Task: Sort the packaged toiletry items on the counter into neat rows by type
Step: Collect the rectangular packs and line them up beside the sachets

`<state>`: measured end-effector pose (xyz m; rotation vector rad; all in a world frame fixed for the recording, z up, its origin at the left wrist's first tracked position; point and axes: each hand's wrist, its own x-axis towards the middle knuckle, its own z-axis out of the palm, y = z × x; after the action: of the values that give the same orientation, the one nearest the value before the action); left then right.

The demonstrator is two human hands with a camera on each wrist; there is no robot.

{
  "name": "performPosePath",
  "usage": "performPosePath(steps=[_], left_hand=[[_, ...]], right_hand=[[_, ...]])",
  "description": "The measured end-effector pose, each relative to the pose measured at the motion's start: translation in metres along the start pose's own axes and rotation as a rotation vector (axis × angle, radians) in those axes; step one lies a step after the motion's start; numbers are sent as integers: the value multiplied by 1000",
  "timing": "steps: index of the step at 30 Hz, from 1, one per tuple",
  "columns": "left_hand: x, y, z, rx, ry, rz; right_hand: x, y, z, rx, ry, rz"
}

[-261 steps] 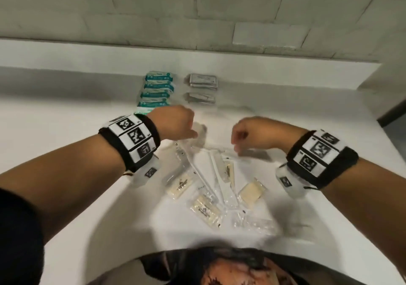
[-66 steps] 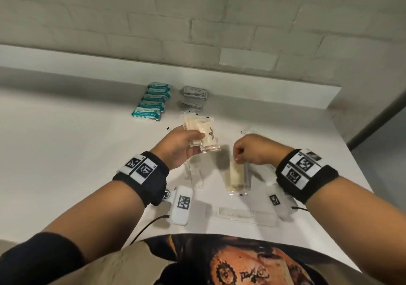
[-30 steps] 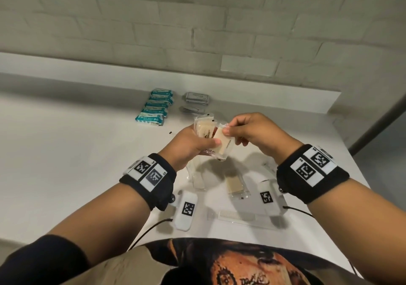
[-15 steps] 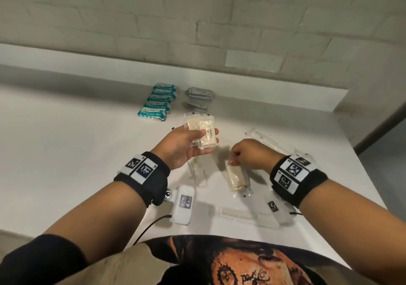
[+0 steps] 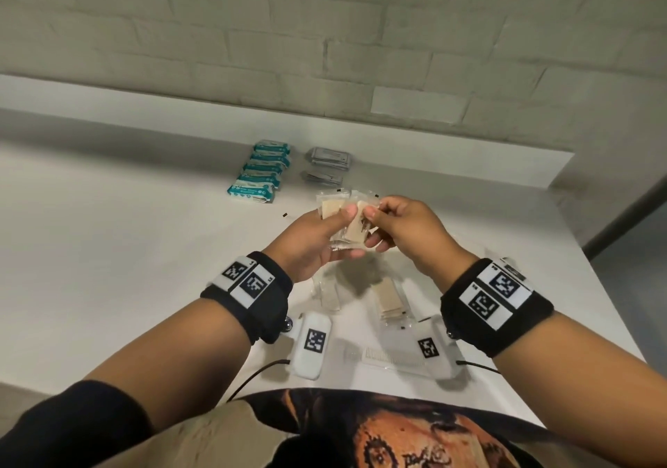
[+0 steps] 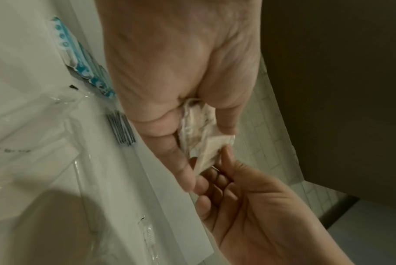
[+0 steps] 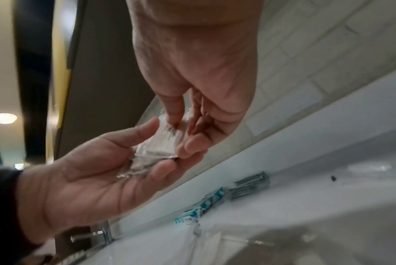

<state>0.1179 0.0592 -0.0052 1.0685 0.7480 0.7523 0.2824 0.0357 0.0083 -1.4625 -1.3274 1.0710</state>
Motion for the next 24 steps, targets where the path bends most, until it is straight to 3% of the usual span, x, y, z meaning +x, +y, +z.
performPosePath(steps=[3,8,11,15,19,22,24], left_hand=[[-1,3,1,2,-32,-16],[0,1,0,-72,-55,-62],[1,0,3,4,12,-57],[3,2,-1,249,114,57],[4,4,0,328,103,92],[2,3,1,240,93,66],[0,2,-2,136,97,29]], right_hand=[[-3,-2,-1,120,17,21],[-5,-3,-2,13,63,39],[-8,-4,3,105,38,62],[-6,-11,-3,260,8,132],[-2,-14,-14,-84,1,48],[6,-14,-25,-624,83,-36],[9,-11,-34,-715,66,-10]])
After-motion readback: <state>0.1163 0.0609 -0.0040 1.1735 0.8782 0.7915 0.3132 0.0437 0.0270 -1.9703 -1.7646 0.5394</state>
